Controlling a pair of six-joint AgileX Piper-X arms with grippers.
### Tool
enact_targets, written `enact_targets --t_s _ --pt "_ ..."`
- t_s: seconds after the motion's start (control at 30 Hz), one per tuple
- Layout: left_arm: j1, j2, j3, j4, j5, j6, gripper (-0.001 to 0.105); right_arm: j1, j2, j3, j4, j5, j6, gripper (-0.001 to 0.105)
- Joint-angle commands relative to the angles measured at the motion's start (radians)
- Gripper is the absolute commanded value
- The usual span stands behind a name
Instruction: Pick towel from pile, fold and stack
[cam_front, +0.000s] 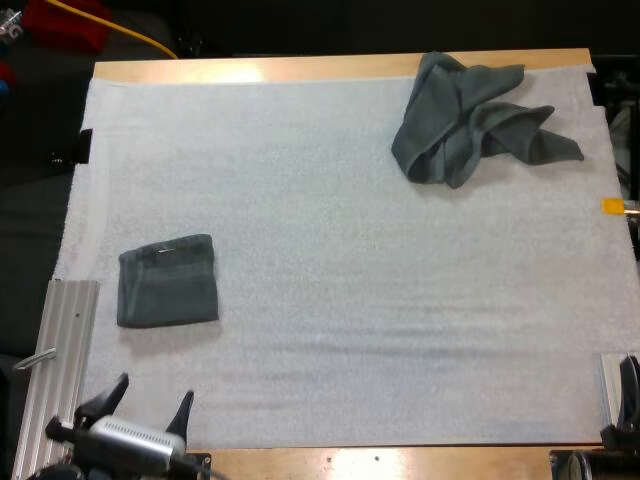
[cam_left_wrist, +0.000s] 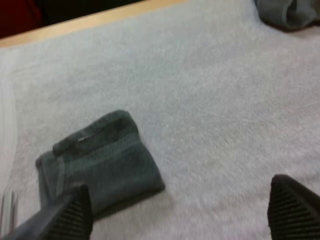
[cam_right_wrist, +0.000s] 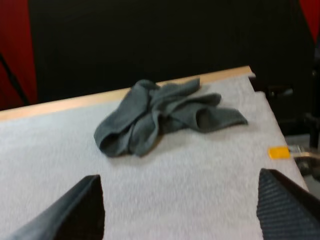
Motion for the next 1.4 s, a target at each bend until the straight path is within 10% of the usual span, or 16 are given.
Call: enact_targets --t_s 0.0,0.53,1.37 --pt "-0.001 -0.136 0.019 -0.051 0.008 0.002 0.069 -0.006 -0.039 0.011 -0.043 -0.009 0.000 0.063" --pt "-0.001 -0.136 0.238 -0.292 0.009 -0.004 0.069 -0.006 -0.036 0.213 -0.149 -0.009 -0.003 0.063" --pt "-0.001 -0.136 0.250 -0.316 0.014 -0.004 0.069 -0.006 -0.036 0.304 -0.130 -0.005 0.001 0.063"
